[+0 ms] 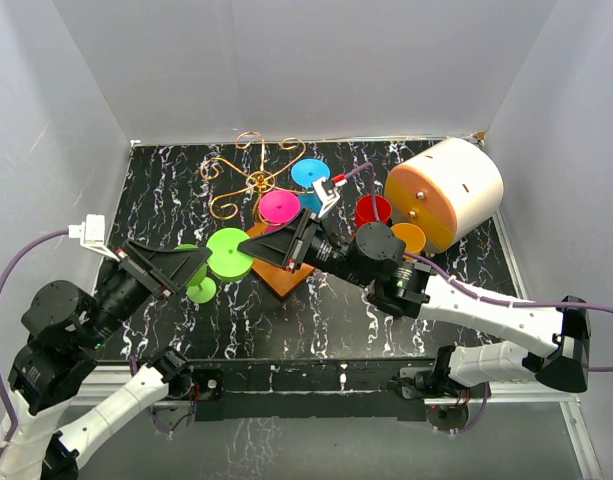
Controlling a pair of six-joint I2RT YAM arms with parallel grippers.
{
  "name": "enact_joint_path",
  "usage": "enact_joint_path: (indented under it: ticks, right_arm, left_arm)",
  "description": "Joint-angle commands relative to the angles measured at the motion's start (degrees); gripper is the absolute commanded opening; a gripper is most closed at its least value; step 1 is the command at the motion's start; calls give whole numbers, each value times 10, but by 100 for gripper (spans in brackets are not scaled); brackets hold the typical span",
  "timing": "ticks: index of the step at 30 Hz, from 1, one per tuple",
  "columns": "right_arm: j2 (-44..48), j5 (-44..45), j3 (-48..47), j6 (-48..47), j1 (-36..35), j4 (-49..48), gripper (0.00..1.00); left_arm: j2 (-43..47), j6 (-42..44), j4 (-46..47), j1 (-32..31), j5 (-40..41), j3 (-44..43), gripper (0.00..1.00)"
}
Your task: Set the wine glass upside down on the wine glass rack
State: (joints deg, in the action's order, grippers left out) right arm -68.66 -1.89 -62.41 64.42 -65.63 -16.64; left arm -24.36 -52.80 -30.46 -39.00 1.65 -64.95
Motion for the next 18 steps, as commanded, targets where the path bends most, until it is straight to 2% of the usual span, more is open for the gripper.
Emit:
enact_joint_path:
  ticks: [1, 5, 12, 18]
  right_arm:
    - [-4, 0, -36, -12, 0, -15, 0]
    - [-10, 0, -41, -18, 0, -8, 0]
    - [-16, -10, -43, -25, 0, -7, 0]
    - [-12, -3, -35, -30, 0, -7, 0]
  left_arm:
    - [-24, -21, 4, -1, -2, -19, 55]
    - [-27, -25, 11, -2, -7, -16, 55]
    - [-43, -34, 19, -2, -21, -10, 34]
    - [-42, -41, 20, -3, -12, 1, 22]
